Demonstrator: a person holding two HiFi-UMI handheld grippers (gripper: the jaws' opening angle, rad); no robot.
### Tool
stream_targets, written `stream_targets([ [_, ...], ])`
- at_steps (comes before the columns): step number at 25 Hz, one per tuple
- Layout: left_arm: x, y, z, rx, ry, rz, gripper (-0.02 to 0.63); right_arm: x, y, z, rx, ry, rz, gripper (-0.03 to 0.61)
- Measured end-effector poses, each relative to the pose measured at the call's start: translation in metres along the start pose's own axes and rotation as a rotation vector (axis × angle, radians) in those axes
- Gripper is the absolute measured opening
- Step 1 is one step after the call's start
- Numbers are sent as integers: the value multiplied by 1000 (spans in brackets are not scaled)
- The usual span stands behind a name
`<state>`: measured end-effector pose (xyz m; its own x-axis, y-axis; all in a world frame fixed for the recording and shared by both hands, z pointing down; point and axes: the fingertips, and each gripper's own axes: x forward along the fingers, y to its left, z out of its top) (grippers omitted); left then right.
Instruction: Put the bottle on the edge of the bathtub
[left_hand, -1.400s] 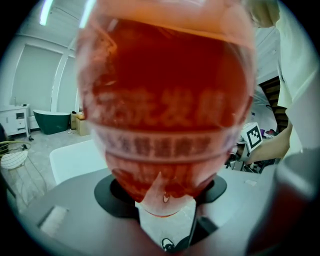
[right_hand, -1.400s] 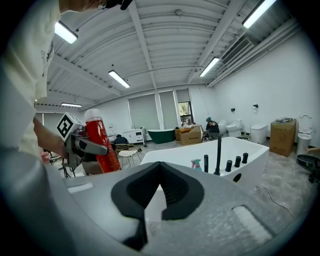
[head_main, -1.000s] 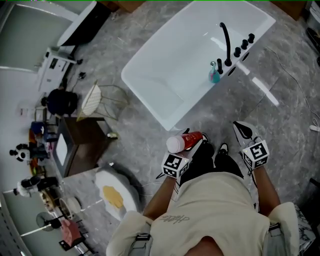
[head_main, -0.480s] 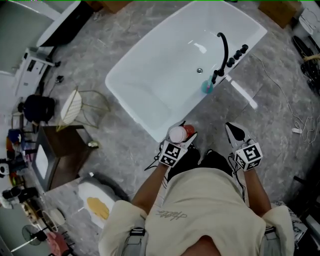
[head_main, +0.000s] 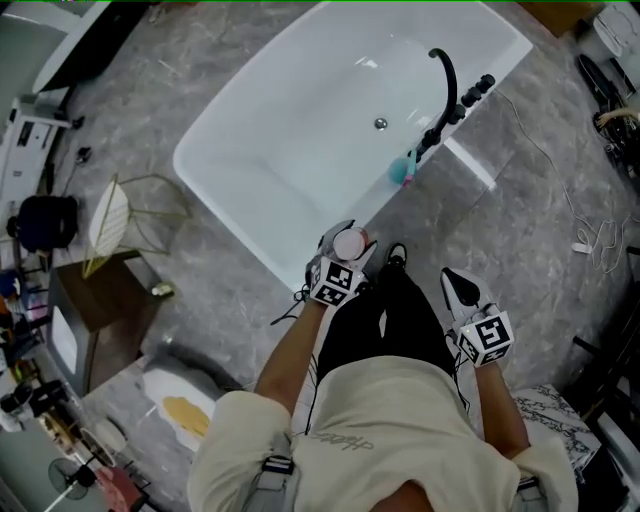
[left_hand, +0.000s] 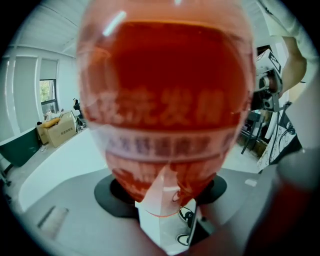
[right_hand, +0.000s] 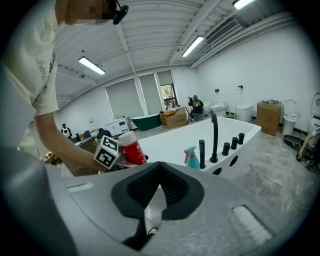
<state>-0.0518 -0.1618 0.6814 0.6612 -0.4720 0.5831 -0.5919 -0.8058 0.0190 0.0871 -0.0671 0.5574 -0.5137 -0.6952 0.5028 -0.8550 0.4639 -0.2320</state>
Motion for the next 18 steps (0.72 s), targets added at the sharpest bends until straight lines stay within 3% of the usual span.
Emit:
stream_targets([
  [4,36,18,-16,-11,15,27,301,13,-14,-14,5,68,31,0],
  [9,77,33,-38,-7,46,57,302,39,-37,-7,-28,79,63,0],
  [18,108,49,-55,-32,72,108,304,59,-56,-12,-11,133,111,0],
])
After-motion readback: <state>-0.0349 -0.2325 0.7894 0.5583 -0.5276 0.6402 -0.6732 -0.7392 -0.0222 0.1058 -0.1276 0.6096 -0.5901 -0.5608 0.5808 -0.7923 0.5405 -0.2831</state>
